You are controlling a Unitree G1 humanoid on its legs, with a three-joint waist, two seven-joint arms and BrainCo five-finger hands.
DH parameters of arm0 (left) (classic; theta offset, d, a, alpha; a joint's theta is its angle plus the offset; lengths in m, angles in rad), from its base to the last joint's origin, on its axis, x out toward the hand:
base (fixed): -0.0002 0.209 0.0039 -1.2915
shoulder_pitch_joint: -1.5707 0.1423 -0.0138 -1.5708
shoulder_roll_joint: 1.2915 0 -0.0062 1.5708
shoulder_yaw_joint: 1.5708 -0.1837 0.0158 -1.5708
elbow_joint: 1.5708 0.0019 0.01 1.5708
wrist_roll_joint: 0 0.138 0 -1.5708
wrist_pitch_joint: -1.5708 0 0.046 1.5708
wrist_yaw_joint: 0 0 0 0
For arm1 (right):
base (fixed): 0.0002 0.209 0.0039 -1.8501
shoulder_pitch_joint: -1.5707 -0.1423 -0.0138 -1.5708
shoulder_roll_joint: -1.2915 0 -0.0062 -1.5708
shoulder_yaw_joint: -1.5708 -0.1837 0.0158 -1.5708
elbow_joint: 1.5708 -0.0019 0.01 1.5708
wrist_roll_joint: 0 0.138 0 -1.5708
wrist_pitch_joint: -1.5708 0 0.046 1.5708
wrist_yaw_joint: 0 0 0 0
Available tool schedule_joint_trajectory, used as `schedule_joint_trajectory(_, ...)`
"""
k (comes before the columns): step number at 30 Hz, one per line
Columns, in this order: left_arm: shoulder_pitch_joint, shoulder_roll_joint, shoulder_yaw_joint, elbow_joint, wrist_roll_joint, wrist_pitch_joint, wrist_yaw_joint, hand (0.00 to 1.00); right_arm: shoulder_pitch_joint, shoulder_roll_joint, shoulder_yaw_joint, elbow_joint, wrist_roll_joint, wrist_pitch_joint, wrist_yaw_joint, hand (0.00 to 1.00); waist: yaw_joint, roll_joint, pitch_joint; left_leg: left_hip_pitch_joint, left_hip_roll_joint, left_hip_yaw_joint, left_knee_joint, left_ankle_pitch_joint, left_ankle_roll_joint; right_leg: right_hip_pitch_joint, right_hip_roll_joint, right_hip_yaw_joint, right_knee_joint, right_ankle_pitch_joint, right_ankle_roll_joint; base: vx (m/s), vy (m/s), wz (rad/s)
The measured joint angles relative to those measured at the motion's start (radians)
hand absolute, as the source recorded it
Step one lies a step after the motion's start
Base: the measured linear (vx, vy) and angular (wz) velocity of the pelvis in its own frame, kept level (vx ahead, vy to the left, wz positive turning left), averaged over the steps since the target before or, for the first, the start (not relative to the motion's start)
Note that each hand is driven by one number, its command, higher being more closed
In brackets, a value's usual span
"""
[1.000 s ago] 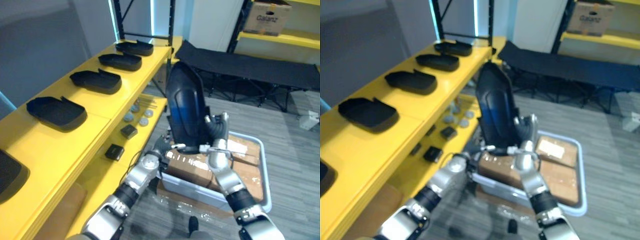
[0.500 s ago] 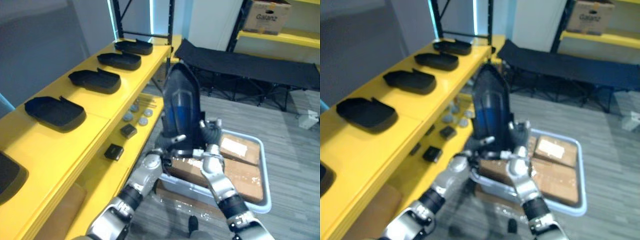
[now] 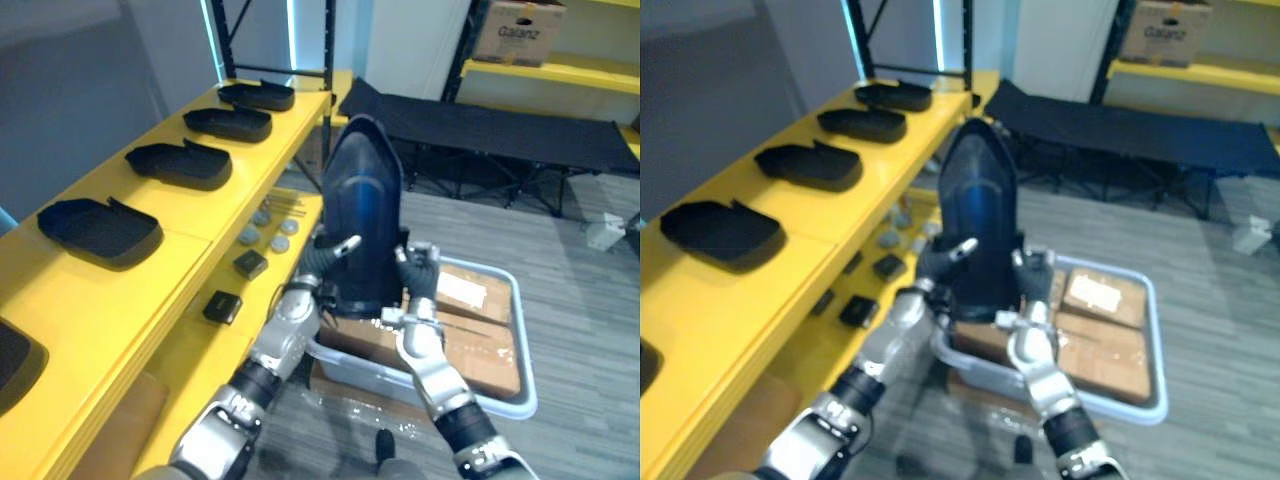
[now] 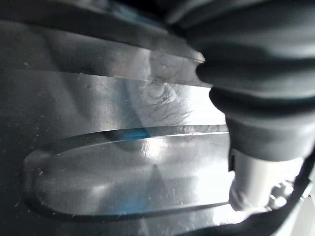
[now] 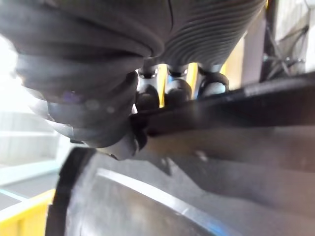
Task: Walk over and take plastic housings, then place them on the shelf
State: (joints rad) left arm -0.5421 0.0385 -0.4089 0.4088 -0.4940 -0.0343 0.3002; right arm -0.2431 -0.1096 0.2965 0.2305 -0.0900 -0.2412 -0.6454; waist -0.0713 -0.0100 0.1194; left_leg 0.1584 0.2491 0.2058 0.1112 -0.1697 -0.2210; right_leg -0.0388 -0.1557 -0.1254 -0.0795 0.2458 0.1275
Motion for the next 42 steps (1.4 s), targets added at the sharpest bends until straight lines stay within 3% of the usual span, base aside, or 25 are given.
schedule_joint_trajectory(7,-0.032,0.041,-0.030,-0.015,0.031,0.034,-0.003,1.00,0.000,-0.005,0.002,-0.001,0.005,-0.017,-0.009,1.00,-0.002,0.000,0.000,0.000,-0.001,0.009,0.000,0.000,0.000,-0.007,0.000,0.007,0.000,0.002,-0.001,0.00,0.001,-0.04)
schedule_joint_trajectory(8,-0.035,0.048,-0.032,-0.027,0.031,0.039,-0.003,1.00,0.000,-0.008,0.002,-0.003,0.008,-0.024,-0.009,0.00,-0.002,0.000,0.000,0.000,-0.002,0.016,0.000,0.000,0.000,-0.013,0.000,0.014,0.000,0.003,-0.001,0.00,0.004,-0.10)
schedule_joint_trajectory(13,-0.067,0.077,-0.045,-0.028,0.042,0.058,-0.013,1.00,0.000,-0.014,0.008,-0.003,0.012,-0.029,-0.009,0.00,-0.023,-0.001,0.000,0.001,-0.003,0.017,0.000,0.000,0.000,-0.013,0.000,0.015,0.000,0.004,-0.001,0.00,0.001,-0.02)
schedule_joint_trajectory(20,-0.083,0.084,-0.051,-0.031,0.123,0.057,-0.027,1.00,0.001,-0.042,0.011,-0.003,0.076,-0.035,0.026,0.00,-0.026,-0.007,0.004,0.000,-0.003,0.018,0.000,0.000,0.000,-0.013,0.000,0.015,0.000,0.002,-0.004,0.00,0.000,0.00)
schedule_joint_trajectory(26,-0.087,0.112,-0.066,-0.049,0.228,0.049,-0.015,1.00,0.008,-0.046,0.012,-0.001,0.193,-0.036,0.113,0.00,-0.027,-0.011,0.006,0.000,-0.003,0.018,-0.001,-0.001,0.000,-0.015,0.000,0.015,0.000,0.004,-0.001,0.00,0.000,0.00)
schedule_joint_trajectory(38,-0.085,0.109,-0.066,-0.090,0.635,0.047,0.164,1.00,0.097,-0.060,-0.027,-0.104,0.432,-0.038,0.326,0.00,-0.029,-0.028,0.017,-0.002,-0.005,0.023,-0.011,-0.001,0.000,-0.025,0.001,0.020,0.000,0.004,-0.001,0.00,0.000,-0.01)
schedule_joint_trajectory(42,-0.075,0.109,-0.063,-0.090,0.798,0.060,0.240,1.00,0.124,-0.074,-0.071,-0.176,0.452,-0.038,0.347,0.00,-0.030,-0.031,0.018,-0.001,-0.006,0.024,-0.014,-0.001,0.001,-0.025,0.001,0.022,0.000,0.004,-0.001,0.00,0.000,0.00)
